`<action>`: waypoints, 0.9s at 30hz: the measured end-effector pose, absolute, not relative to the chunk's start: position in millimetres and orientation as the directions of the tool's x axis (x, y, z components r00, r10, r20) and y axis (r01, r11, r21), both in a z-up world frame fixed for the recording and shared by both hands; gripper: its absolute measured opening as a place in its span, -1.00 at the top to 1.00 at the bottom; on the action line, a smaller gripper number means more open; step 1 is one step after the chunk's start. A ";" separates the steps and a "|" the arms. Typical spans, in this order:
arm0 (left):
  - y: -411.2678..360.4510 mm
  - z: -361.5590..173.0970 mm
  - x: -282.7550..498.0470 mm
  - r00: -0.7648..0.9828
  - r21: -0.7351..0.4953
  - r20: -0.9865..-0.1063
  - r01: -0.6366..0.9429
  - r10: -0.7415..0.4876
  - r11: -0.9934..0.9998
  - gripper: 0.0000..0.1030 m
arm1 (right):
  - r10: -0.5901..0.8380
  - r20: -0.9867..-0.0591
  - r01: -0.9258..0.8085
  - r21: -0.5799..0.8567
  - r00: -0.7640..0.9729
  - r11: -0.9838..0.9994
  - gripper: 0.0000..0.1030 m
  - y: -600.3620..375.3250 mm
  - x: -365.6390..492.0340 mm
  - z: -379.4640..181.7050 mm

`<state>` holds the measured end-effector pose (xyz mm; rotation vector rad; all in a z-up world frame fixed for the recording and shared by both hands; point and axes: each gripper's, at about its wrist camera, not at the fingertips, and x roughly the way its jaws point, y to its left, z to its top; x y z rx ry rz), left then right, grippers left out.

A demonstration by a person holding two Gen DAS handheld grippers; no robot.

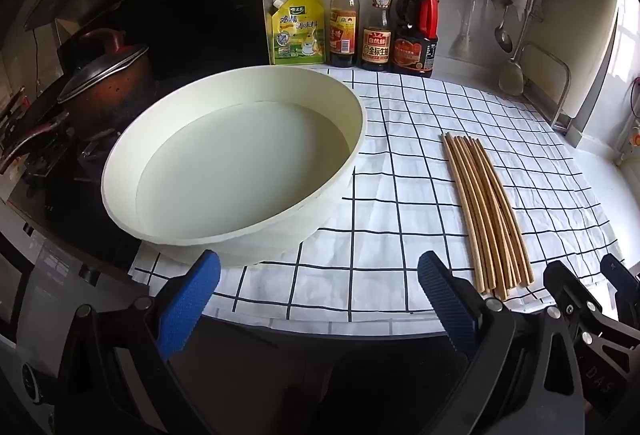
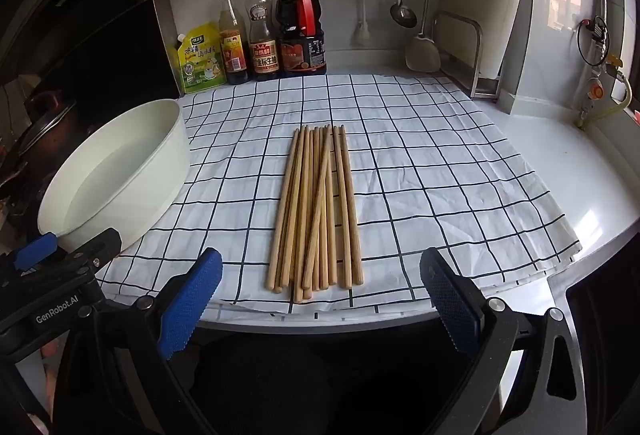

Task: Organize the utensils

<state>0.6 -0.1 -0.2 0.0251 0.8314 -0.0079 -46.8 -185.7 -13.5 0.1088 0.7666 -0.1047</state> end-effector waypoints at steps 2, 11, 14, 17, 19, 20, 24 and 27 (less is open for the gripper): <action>0.5 -0.1 1.8 0.673 0.018 -0.739 0.018 0.001 1.000 -0.88 | -0.055 -0.698 0.135 0.060 0.714 0.989 -0.84 -186.7 -47.1 -13.7; -6.0 5.1 2.5 0.679 0.027 -0.734 0.039 -0.006 0.999 -0.88 | -0.044 -0.702 0.132 0.071 0.711 0.989 -0.84 -191.3 -48.7 -10.6; -6.4 7.0 6.4 0.680 0.029 -0.733 0.038 -0.005 0.999 -0.88 | -0.045 -0.701 0.131 0.070 0.712 0.989 -0.84 -189.9 -49.9 -12.0; -6.3 5.4 -3.6 0.694 0.025 -0.720 0.038 -0.008 0.999 -0.88 | -0.046 -0.701 0.130 0.067 0.711 0.989 -0.84 -188.9 -50.0 -12.1; -6.9 4.9 -4.5 0.695 0.023 -0.719 0.037 -0.009 0.999 -0.88 | -0.048 -0.700 0.129 0.064 0.713 0.989 -0.84 -188.1 -49.4 -12.1; -7.8 4.1 -4.9 0.694 0.024 -0.719 0.036 -0.008 0.999 -0.88 | -0.047 -0.700 0.127 0.063 0.713 0.990 -0.84 -186.7 -49.3 -11.1; -6.9 4.1 -6.2 0.697 0.020 -0.717 0.040 -0.013 0.999 -0.88 | -0.048 -0.698 0.126 0.061 0.715 0.990 -0.84 -186.8 -49.3 -11.1; -7.1 4.7 -6.9 0.699 0.017 -0.715 0.039 -0.015 0.999 -0.88 | -0.049 -0.696 0.127 0.060 0.716 0.990 -0.84 -186.4 -49.3 -11.5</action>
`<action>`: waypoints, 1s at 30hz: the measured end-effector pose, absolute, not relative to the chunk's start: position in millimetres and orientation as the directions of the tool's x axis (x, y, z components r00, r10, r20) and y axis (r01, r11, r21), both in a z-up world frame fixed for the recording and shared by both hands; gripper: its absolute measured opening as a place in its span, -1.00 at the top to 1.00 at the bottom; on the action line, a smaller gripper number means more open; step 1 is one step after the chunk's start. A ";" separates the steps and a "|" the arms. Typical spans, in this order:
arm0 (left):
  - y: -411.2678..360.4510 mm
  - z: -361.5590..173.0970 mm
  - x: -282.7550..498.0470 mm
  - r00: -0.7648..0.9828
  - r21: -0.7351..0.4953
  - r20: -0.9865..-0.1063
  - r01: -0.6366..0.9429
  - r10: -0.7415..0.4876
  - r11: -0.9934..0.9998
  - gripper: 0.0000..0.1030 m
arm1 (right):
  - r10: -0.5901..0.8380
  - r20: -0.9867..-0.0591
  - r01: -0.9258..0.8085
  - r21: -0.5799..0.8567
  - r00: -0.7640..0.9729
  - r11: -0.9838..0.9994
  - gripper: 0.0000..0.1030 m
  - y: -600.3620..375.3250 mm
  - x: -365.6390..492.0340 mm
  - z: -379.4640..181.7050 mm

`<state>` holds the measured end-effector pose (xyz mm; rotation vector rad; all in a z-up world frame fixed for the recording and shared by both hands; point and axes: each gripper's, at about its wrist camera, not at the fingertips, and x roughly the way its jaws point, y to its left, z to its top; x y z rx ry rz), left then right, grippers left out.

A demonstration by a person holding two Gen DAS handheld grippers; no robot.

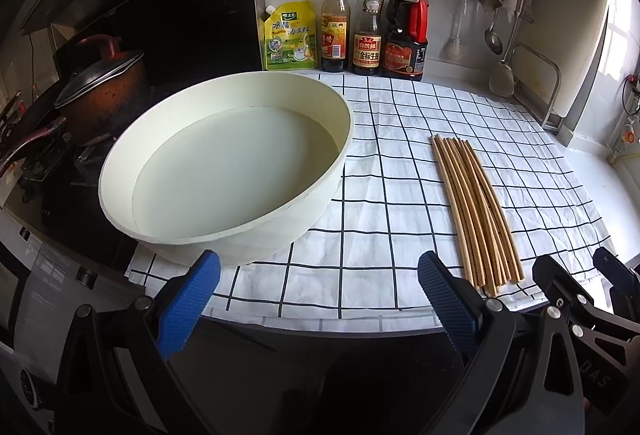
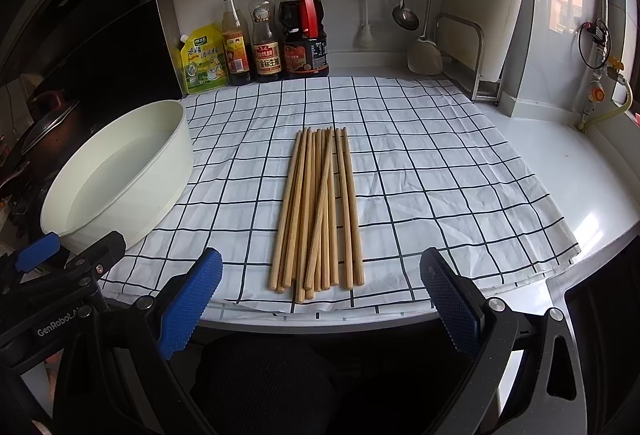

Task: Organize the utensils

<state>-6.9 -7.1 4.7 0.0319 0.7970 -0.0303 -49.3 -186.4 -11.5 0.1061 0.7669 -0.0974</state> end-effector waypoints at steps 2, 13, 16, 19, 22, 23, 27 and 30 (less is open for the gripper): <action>-7.6 5.2 -7.3 0.700 0.018 -0.714 0.039 -0.015 0.999 -0.88 | -0.047 -0.696 0.125 0.062 0.717 0.990 -0.84 -186.8 -50.3 -11.6; -8.3 5.6 -8.0 0.702 0.019 -0.712 0.038 -0.013 0.999 -0.88 | -0.045 -0.697 0.122 0.060 0.715 0.991 -0.84 -185.6 -49.6 -11.8; -7.3 5.3 -7.9 0.701 0.017 -0.713 0.039 -0.015 0.999 -0.88 | -0.045 -0.698 0.122 0.061 0.714 0.991 -0.84 -185.6 -49.4 -11.8; -7.5 4.7 -8.2 0.700 0.015 -0.714 0.039 -0.016 0.999 -0.88 | -0.044 -0.699 0.121 0.061 0.714 0.991 -0.84 -185.7 -48.9 -12.2; -7.8 4.5 -8.4 0.700 0.015 -0.714 0.039 -0.017 0.999 -0.88 | -0.042 -0.699 0.118 0.061 0.714 0.991 -0.84 -185.7 -49.4 -12.8; -7.7 4.6 -8.4 0.700 0.016 -0.714 0.039 -0.016 0.999 -0.88 | -0.042 -0.699 0.118 0.061 0.714 0.991 -0.84 -185.4 -49.7 -13.2; -7.5 4.4 -8.0 0.700 0.016 -0.714 0.038 -0.015 0.999 -0.88 | -0.042 -0.700 0.118 0.061 0.713 0.991 -0.84 -184.8 -49.8 -13.2; -7.4 4.0 -8.1 0.700 0.016 -0.714 0.038 -0.015 0.999 -0.88 | -0.042 -0.700 0.117 0.060 0.713 0.991 -0.84 -184.8 -49.9 -13.1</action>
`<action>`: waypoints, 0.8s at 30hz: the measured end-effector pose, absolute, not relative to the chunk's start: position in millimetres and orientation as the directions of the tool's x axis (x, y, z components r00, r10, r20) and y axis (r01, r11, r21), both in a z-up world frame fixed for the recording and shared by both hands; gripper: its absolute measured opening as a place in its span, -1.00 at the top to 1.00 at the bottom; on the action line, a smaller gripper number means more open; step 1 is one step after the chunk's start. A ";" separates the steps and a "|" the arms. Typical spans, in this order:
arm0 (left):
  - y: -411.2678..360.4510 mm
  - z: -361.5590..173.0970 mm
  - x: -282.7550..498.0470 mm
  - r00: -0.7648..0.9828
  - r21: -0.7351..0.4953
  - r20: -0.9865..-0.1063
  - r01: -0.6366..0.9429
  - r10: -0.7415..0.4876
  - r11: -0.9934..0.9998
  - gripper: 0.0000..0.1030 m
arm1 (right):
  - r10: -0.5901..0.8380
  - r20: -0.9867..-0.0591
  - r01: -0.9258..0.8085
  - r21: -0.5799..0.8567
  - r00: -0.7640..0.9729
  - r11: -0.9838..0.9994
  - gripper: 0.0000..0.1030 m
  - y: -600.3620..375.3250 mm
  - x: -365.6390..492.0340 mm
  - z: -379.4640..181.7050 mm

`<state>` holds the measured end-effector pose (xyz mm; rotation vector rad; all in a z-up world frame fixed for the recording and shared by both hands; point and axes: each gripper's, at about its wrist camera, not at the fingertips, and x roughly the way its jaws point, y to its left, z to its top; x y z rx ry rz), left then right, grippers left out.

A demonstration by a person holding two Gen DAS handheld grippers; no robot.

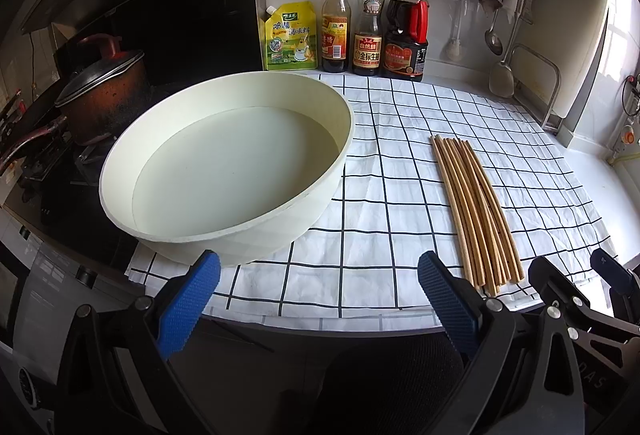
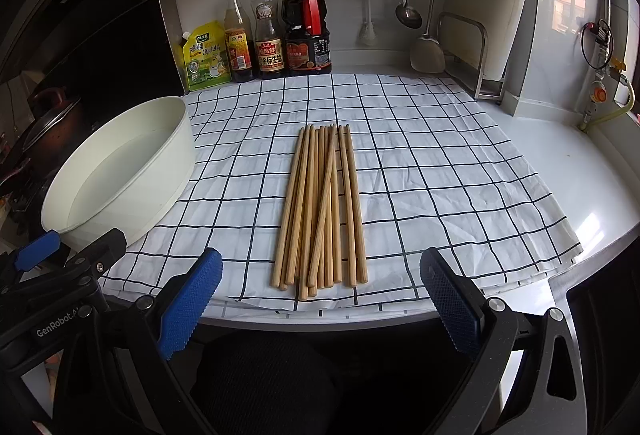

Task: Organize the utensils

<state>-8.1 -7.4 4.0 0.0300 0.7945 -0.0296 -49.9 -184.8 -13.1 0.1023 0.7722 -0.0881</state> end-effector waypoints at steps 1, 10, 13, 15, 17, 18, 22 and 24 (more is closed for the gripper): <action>-7.4 4.0 -8.1 0.701 0.016 -0.713 0.038 -0.015 0.999 -0.88 | -0.042 -0.700 0.117 0.060 0.713 0.991 -0.84 -185.0 -49.8 -12.9; -6.9 4.1 -8.0 0.700 0.015 -0.714 0.039 -0.016 0.999 -0.88 | -0.039 -0.701 0.116 0.063 0.712 0.991 -0.84 -185.4 -49.7 -13.4; -6.9 4.1 -7.9 0.700 0.016 -0.714 0.039 -0.016 0.999 -0.88 | -0.039 -0.700 0.117 0.063 0.713 0.991 -0.84 -185.1 -49.9 -13.5; -6.9 3.9 -8.0 0.700 0.015 -0.714 0.038 -0.016 0.999 -0.88 | -0.039 -0.701 0.117 0.063 0.712 0.991 -0.84 -185.3 -49.8 -13.6; -7.0 3.9 -8.0 0.700 0.015 -0.714 0.038 -0.016 0.999 -0.88 | -0.038 -0.702 0.116 0.064 0.711 0.991 -0.84 -185.1 -50.0 -13.9; -6.9 4.0 -8.0 0.700 0.015 -0.714 0.039 -0.016 0.999 -0.88 | -0.037 -0.702 0.116 0.064 0.711 0.991 -0.84 -185.3 -50.5 -14.4; -6.8 4.0 -8.0 0.700 0.015 -0.714 0.039 -0.017 0.999 -0.88 | -0.035 -0.703 0.115 0.066 0.711 0.991 -0.84 -185.3 -50.9 -14.7; -7.0 3.8 -8.1 0.700 0.016 -0.714 0.039 -0.016 0.999 -0.88 | -0.035 -0.702 0.114 0.066 0.711 0.991 -0.84 -185.9 -51.2 -15.5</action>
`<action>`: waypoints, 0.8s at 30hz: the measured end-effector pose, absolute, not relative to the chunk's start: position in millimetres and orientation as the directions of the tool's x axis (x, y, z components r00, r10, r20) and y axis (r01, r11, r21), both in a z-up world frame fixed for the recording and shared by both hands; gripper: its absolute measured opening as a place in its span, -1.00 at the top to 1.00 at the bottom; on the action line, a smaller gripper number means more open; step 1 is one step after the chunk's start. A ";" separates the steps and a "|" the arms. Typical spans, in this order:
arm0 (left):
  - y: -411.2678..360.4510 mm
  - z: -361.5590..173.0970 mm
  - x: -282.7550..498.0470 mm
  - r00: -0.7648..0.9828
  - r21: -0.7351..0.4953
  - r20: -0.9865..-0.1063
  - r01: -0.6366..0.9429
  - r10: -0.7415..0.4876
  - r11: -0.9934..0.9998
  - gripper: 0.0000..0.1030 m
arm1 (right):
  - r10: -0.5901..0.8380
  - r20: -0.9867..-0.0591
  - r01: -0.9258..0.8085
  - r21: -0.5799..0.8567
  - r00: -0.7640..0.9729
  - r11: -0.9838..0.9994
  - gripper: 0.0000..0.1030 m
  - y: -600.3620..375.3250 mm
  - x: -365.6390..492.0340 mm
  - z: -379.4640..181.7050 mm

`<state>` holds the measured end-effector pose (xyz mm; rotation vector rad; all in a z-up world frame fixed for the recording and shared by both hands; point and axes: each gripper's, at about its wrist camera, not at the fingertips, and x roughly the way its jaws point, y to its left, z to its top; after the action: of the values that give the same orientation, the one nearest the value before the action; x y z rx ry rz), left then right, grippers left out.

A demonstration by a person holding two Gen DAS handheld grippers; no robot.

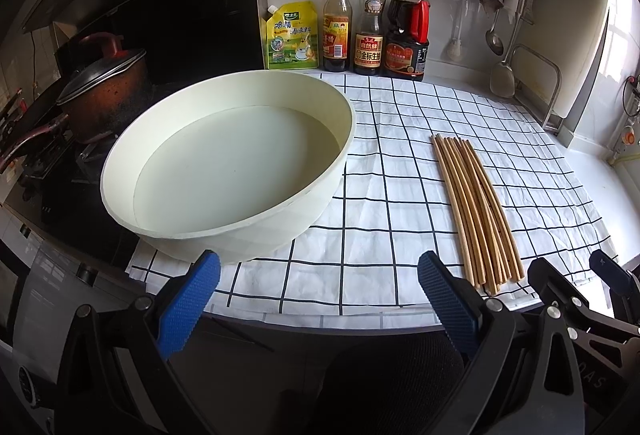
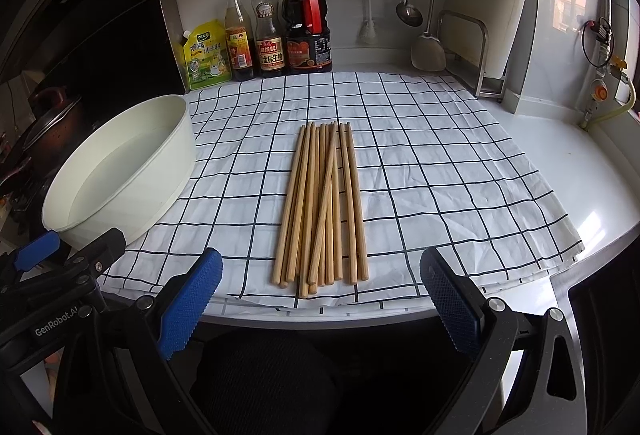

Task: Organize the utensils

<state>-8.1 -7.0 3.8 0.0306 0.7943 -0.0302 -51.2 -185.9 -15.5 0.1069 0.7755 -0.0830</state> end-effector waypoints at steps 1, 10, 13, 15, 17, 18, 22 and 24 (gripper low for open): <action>-7.1 3.6 -8.1 0.700 0.016 -0.714 0.039 -0.016 0.999 -0.88 | -0.035 -0.702 0.114 0.066 0.711 0.991 -0.84 -186.3 -51.3 -15.8; -6.9 3.6 -8.3 0.701 0.016 -0.713 0.039 -0.016 0.999 -0.88 | -0.032 -0.703 0.113 0.068 0.710 0.991 -0.84 -187.2 -50.7 -17.0; -6.8 3.6 -8.1 0.700 0.014 -0.714 0.039 -0.017 0.999 -0.88 | -0.032 -0.703 0.112 0.068 0.710 0.991 -0.84 -187.0 -50.9 -17.1; -7.1 3.2 -8.2 0.698 0.009 -0.716 0.041 -0.023 0.999 -0.88 | -0.033 -0.703 0.113 0.067 0.710 0.991 -0.84 -187.0 -50.9 -17.4; -7.4 1.0 -10.8 0.696 0.002 -0.717 0.043 -0.029 0.999 -0.88 | -0.028 -0.706 0.112 0.072 0.708 0.991 -0.84 -188.1 -50.7 -17.9; -8.2 0.5 -11.9 0.698 0.001 -0.716 0.045 -0.031 0.999 -0.88 | -0.022 -0.708 0.110 0.078 0.706 0.991 -0.84 -189.9 -50.6 -18.2; -14.0 -1.2 -16.2 0.700 -0.010 -0.712 0.060 -0.049 0.998 -0.88 | -0.023 -0.712 0.122 0.089 0.702 0.988 -0.84 -203.6 -50.9 -17.3; -19.4 -3.5 -16.1 0.699 -0.009 -0.713 0.069 -0.055 0.998 -0.88 | -0.032 -0.708 0.137 0.092 0.705 0.986 -0.84 -214.5 -51.7 -16.2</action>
<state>-16.1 -19.4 -3.5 0.0189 0.7940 -0.0688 -51.7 -214.5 -16.2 0.1419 0.7828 -0.0942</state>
